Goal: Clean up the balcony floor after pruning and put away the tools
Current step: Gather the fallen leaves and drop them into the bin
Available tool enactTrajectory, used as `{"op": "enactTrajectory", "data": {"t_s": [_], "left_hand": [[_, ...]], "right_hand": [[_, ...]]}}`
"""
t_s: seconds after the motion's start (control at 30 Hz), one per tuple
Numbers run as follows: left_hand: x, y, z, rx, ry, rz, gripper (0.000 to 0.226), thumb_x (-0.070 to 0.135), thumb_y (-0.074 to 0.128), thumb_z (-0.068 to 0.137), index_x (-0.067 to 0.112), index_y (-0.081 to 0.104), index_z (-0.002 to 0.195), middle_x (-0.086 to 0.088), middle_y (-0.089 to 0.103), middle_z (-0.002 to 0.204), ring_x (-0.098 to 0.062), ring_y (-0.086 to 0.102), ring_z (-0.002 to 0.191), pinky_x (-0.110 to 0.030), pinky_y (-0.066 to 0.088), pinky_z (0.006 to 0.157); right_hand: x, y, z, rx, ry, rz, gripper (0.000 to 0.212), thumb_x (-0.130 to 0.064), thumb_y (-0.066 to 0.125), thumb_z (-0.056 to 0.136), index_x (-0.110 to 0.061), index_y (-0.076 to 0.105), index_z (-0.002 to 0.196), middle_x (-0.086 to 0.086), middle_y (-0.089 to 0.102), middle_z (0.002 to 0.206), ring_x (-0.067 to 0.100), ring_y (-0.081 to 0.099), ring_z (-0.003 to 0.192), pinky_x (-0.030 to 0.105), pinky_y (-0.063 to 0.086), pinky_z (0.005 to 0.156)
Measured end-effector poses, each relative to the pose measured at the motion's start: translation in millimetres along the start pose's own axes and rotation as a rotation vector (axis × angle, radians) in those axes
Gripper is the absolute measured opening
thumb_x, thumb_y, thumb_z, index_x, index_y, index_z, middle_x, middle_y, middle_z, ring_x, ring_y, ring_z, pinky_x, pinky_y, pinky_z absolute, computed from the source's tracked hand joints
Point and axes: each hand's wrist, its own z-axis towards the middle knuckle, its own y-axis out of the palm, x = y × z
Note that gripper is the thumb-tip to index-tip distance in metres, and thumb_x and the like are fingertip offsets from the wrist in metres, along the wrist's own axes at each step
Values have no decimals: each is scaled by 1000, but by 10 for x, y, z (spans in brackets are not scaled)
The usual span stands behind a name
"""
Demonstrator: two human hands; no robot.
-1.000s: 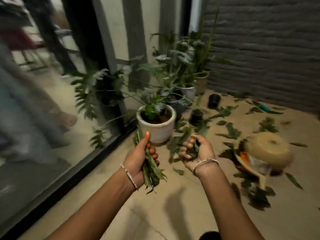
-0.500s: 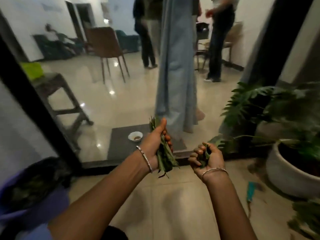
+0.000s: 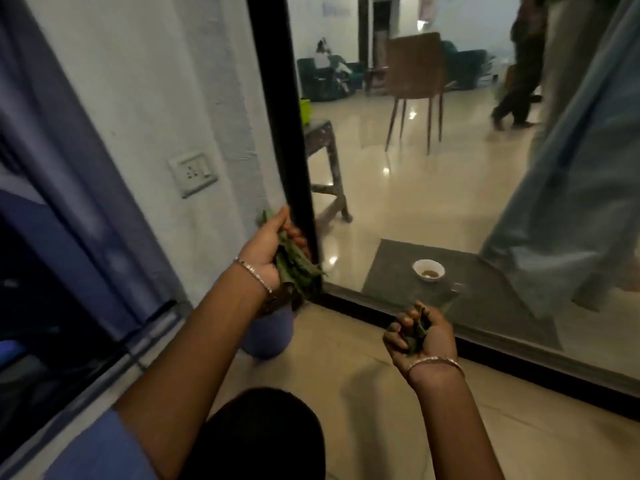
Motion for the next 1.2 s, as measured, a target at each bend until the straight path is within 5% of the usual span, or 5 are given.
{"op": "enactTrajectory", "data": {"t_s": [0.27, 0.63, 0.8, 1.0, 1.2], "left_hand": [[-271, -1675, 848, 599, -35, -130, 44, 27, 36, 103, 15, 33, 61, -1, 40, 29, -13, 40, 21, -30, 40, 52], [-235, -1939, 1964, 446, -77, -117, 49, 51, 47, 92, 6, 67, 94, -20, 68, 99, -36, 60, 90, -41, 47, 78], [-436, -2020, 1867, 515, 117, -212, 36, 44, 48, 97, 11, 63, 95, -5, 62, 84, -24, 57, 75, -28, 45, 60], [-546, -2486, 1819, 639, 272, -316, 54, 44, 45, 98, 8, 49, 138, -10, 50, 142, -24, 47, 132, -33, 35, 106], [-588, -2262, 1746, 629, 292, -311, 29, 33, 49, 98, 10, 59, 111, -13, 59, 117, -27, 58, 115, -36, 43, 104]], "right_hand": [[773, -2, 869, 37, 173, -202, 33, -26, 42, 96, -18, 37, 64, -3, 34, 48, 11, 27, 35, 18, 20, 35], [1287, -35, 1659, 82, 237, -473, 35, -29, 44, 96, -18, 39, 63, -1, 35, 51, 12, 28, 35, 18, 22, 35], [1359, 340, 1879, 73, 159, -624, 36, -29, 51, 96, -19, 45, 62, 0, 39, 55, 14, 33, 43, 24, 26, 42], [1752, 1062, 2465, -47, -2, -863, 34, -25, 55, 90, -18, 51, 57, -1, 45, 48, 14, 38, 40, 21, 29, 43], [2092, 1468, 2808, -256, -224, -1669, 80, -60, 60, 84, -8, 42, 142, 18, 47, 142, 39, 47, 128, 47, 41, 107]]}}
